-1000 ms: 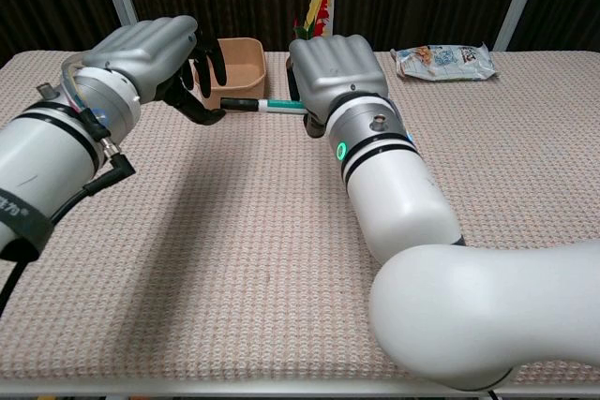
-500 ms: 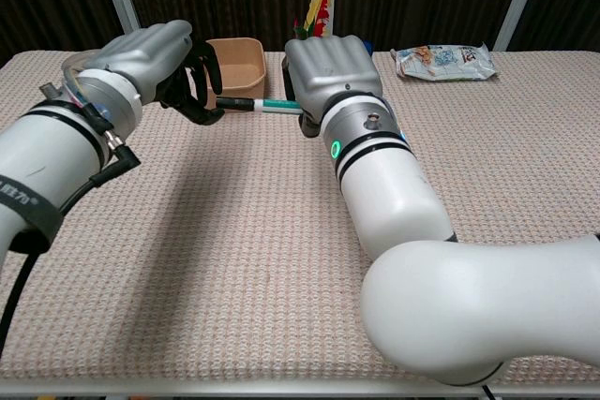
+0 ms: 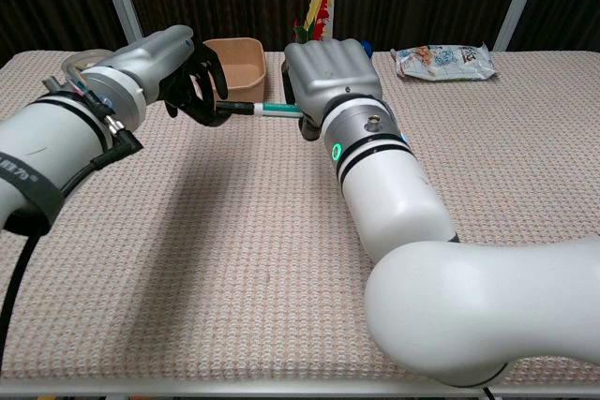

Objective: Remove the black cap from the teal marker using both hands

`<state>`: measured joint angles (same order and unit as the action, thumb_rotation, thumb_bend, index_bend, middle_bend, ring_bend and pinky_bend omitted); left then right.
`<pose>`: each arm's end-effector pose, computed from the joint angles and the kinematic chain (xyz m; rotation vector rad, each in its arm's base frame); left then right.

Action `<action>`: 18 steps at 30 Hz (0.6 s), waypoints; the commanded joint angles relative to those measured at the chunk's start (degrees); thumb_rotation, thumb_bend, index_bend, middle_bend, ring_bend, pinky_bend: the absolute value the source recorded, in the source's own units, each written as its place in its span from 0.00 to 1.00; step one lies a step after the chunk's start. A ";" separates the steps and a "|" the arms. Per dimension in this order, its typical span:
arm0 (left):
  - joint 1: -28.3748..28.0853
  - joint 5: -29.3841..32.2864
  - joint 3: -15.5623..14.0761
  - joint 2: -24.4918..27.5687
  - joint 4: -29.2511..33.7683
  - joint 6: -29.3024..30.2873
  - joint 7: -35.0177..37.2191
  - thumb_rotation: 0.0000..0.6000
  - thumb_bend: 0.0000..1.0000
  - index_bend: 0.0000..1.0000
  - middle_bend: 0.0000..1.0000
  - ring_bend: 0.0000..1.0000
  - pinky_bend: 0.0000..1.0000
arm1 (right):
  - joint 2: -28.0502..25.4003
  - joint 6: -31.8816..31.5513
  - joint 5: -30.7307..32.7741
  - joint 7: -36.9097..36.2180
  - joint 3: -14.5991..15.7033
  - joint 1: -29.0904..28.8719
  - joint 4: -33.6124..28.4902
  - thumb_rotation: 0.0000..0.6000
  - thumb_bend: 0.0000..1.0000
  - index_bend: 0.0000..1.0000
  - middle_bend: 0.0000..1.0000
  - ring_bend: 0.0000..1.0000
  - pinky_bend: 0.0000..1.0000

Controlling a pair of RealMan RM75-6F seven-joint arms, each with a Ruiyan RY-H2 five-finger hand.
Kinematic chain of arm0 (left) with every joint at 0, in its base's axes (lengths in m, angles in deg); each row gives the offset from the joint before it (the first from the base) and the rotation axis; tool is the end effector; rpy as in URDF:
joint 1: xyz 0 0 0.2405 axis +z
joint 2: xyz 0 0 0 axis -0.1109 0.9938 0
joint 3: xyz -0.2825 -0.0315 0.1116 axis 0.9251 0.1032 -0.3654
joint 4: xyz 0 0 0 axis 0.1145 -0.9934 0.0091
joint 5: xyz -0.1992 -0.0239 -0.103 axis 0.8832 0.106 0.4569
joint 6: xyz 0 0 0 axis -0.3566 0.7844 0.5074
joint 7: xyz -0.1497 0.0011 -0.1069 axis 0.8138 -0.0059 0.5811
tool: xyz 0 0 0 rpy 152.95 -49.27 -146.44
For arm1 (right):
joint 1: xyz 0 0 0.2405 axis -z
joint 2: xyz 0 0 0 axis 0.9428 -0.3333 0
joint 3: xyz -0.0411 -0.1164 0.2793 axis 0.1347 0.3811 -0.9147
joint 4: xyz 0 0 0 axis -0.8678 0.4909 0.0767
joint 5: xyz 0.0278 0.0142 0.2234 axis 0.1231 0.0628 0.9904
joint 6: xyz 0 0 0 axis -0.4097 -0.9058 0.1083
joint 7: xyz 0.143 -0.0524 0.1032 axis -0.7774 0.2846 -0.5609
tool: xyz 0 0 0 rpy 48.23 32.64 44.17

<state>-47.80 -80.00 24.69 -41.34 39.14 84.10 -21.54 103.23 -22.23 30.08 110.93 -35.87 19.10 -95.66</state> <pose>-0.1125 0.3986 -0.0956 -1.4121 -1.2406 -0.9896 -0.0322 -0.3949 -0.1738 1.6194 -0.7657 0.8773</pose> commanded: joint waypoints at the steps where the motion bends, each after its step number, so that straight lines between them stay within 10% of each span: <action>1: -0.31 0.86 0.32 0.06 0.17 -0.31 0.30 1.00 0.31 0.51 0.55 0.49 0.57 | 0.04 -0.02 0.02 0.05 0.04 0.00 0.10 1.00 0.37 0.64 0.63 0.82 0.90; 18: -1.21 2.87 -0.49 1.01 0.51 -0.65 1.25 1.00 0.37 0.57 0.61 0.56 0.62 | -0.16 0.07 -0.11 -0.16 0.39 0.15 0.16 1.00 0.37 0.64 0.63 0.82 0.90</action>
<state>-49.01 -77.13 24.21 -40.35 39.63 83.44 -20.32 103.08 -22.15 29.98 110.79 -35.50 19.23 -95.50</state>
